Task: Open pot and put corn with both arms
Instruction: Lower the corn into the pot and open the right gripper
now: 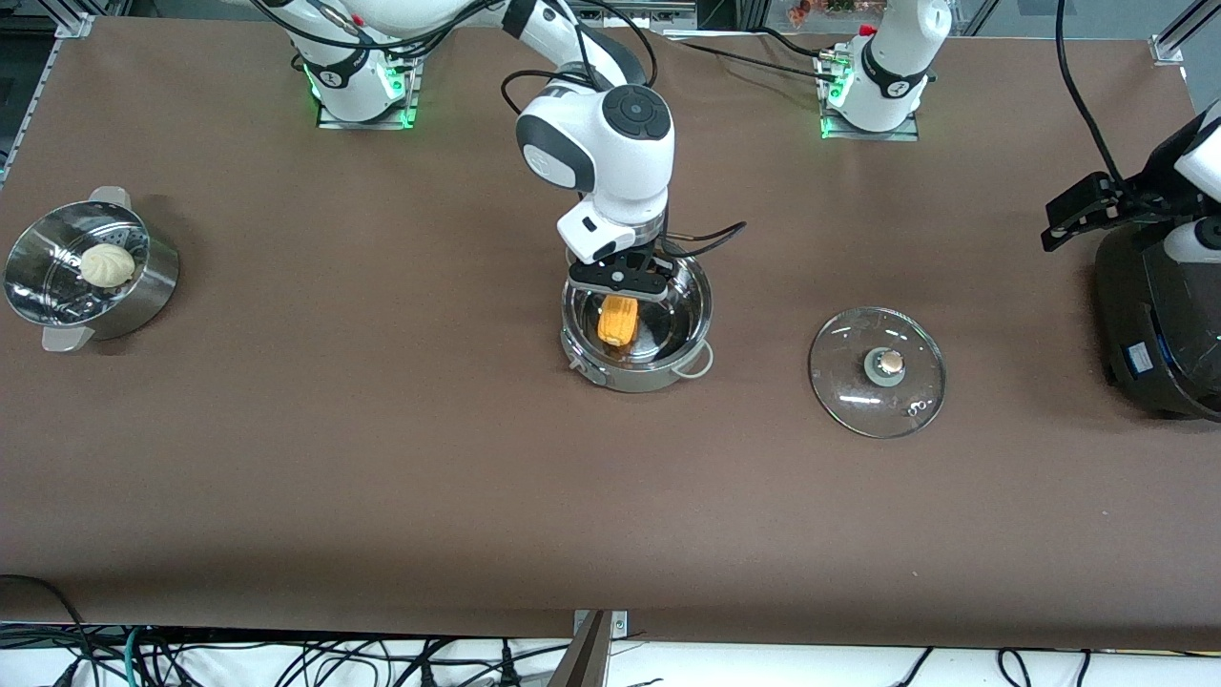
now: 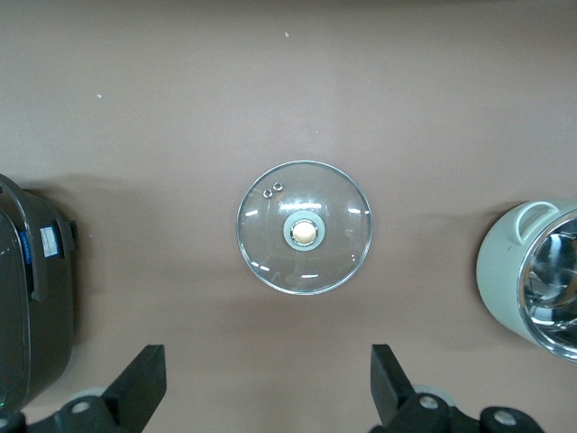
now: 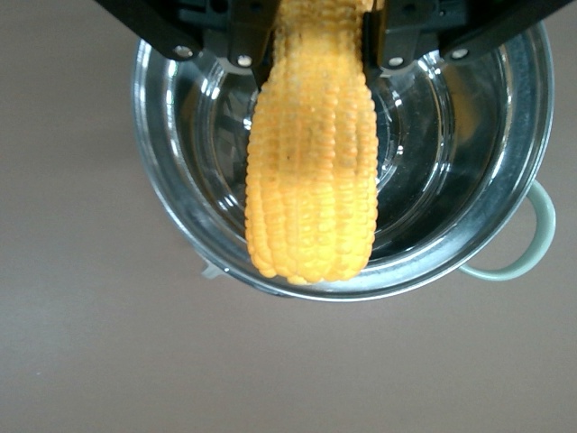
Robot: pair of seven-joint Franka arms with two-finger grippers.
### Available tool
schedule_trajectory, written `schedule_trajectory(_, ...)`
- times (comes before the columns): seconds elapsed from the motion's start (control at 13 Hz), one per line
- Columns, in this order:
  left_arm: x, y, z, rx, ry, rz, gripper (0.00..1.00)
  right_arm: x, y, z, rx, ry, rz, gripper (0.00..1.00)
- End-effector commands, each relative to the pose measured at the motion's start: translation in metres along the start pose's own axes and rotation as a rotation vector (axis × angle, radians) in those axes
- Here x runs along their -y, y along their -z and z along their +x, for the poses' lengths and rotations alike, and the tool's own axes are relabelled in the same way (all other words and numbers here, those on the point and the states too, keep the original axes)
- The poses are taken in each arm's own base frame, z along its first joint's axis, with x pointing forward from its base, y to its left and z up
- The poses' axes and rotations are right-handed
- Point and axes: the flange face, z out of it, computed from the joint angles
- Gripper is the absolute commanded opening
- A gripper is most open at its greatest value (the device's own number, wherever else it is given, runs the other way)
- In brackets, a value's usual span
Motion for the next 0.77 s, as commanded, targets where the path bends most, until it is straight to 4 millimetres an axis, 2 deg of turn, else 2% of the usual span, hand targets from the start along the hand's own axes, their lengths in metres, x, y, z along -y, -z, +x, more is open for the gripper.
schedule_trajectory(0.0, 0.0, 0.003, -0.036, -0.047, 0.022, -0.014, 1.0, 0.013, -0.009, -0.001, -0.022, -0.002, 0.011, 0.35)
schedule_trajectory(0.08, 0.0, -0.008, -0.046, -0.061, 0.021, -0.009, 1.0, 0.014, -0.013, -0.003, -0.022, 0.004, 0.007, 0.35)
schedule_trajectory(0.31, 0.002, -0.037, -0.046, -0.012, 0.027, -0.007, 1.0, 0.016, -0.03, -0.007, -0.026, 0.018, -0.008, 0.36)
schedule_trajectory(0.38, 0.004, -0.04, -0.048, -0.006, 0.027, -0.007, 1.0, 0.016, -0.033, -0.006, -0.035, 0.024, -0.005, 0.38)
schedule_trajectory(0.46, 0.005, -0.04, -0.047, 0.0, 0.03, -0.006, 1.0, 0.017, -0.038, -0.006, -0.04, 0.027, 0.0, 0.43)
schedule_trajectory(0.54, 0.005, -0.039, -0.044, 0.0, 0.031, -0.007, 1.0, 0.017, -0.041, -0.007, -0.039, 0.027, -0.002, 0.56)
schedule_trajectory(0.62, 0.006, -0.04, -0.039, 0.011, 0.033, -0.007, 1.0, 0.018, -0.043, -0.007, -0.039, 0.026, 0.002, 0.74)
schedule_trajectory(0.69, 0.006, -0.039, -0.035, 0.014, 0.031, -0.006, 1.0, 0.018, -0.044, -0.007, -0.039, 0.028, 0.0, 0.83)
